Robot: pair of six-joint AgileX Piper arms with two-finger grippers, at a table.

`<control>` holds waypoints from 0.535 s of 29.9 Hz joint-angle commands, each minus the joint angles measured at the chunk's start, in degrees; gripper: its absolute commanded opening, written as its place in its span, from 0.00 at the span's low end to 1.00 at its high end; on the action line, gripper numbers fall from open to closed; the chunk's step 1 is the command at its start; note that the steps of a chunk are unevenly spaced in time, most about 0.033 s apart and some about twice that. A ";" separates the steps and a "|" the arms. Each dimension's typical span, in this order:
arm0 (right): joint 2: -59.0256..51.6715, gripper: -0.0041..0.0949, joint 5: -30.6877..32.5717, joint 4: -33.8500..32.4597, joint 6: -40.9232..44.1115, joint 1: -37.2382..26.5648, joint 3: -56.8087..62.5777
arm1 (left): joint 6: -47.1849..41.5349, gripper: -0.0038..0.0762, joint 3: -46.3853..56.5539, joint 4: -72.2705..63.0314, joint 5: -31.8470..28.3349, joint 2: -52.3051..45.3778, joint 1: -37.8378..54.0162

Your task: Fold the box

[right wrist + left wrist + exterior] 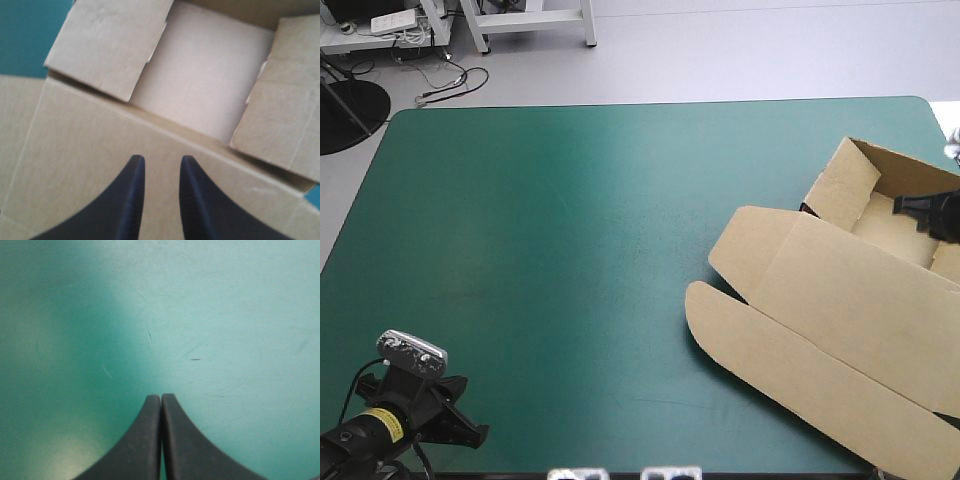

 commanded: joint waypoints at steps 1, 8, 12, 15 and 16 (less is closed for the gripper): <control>-7.81 0.19 -2.39 1.96 -2.54 3.54 5.93 | 1.78 0.04 -1.15 -2.01 -3.49 0.21 -0.26; -23.23 0.11 -4.18 3.24 -5.97 8.44 17.96 | 1.78 0.04 0.46 -1.78 -7.19 0.21 -0.26; -31.75 0.11 -5.89 2.78 -6.69 8.44 25.53 | 1.78 0.04 1.59 -2.23 -9.80 -0.59 -0.26; -37.51 0.11 -9.23 2.78 -6.69 8.44 32.07 | 1.78 0.04 1.59 -3.06 -9.82 -1.69 -0.26; -38.86 0.11 -9.81 2.78 -6.97 8.44 33.77 | 1.78 0.04 1.59 -3.06 -9.82 -2.12 -0.26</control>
